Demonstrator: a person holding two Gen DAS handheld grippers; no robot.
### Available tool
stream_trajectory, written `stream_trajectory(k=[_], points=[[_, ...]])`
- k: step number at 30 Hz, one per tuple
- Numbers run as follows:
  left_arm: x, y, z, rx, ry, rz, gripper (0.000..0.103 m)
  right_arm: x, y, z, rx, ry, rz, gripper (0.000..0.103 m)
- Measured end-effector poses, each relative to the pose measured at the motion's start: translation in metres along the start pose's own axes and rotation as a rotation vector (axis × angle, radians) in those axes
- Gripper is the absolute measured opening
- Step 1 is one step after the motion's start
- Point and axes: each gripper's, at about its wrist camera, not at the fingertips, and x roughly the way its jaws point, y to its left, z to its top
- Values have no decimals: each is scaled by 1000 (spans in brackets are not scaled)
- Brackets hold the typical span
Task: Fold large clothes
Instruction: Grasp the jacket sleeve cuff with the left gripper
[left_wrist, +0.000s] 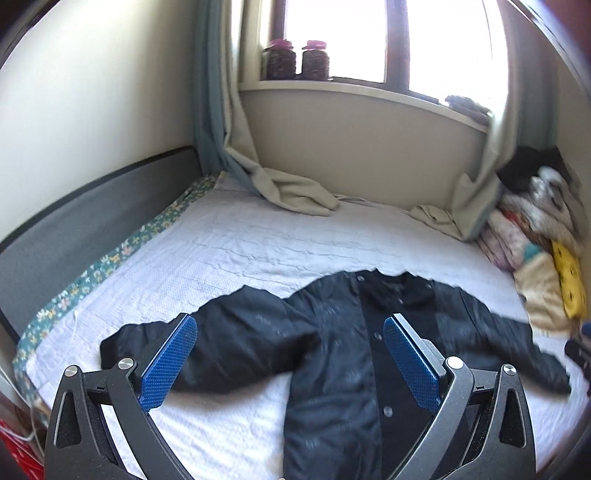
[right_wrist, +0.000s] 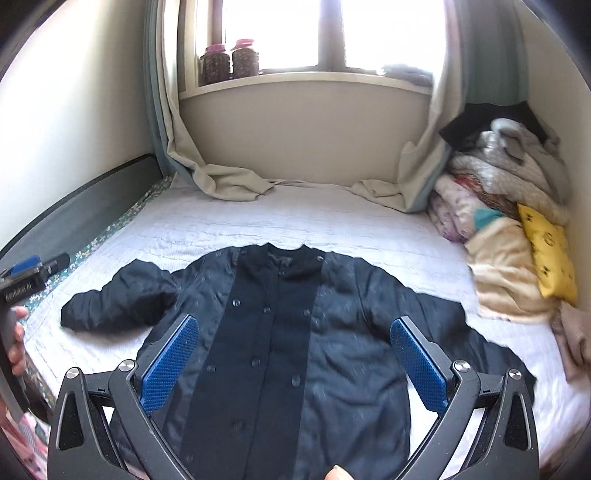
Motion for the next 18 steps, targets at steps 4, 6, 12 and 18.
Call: stream_trajectory(k=[4, 6, 12, 18], points=[[32, 13, 5, -18, 49, 48, 102, 43, -12, 6, 39, 14, 47, 103], [51, 30, -1, -52, 92, 86, 102, 61, -19, -2, 69, 26, 57, 103], [78, 87, -8, -196, 175, 122, 102, 115, -38, -20, 126, 181, 69, 103], [102, 151, -31, -407, 285, 114, 102, 133, -47, -22, 201, 228, 93, 103]])
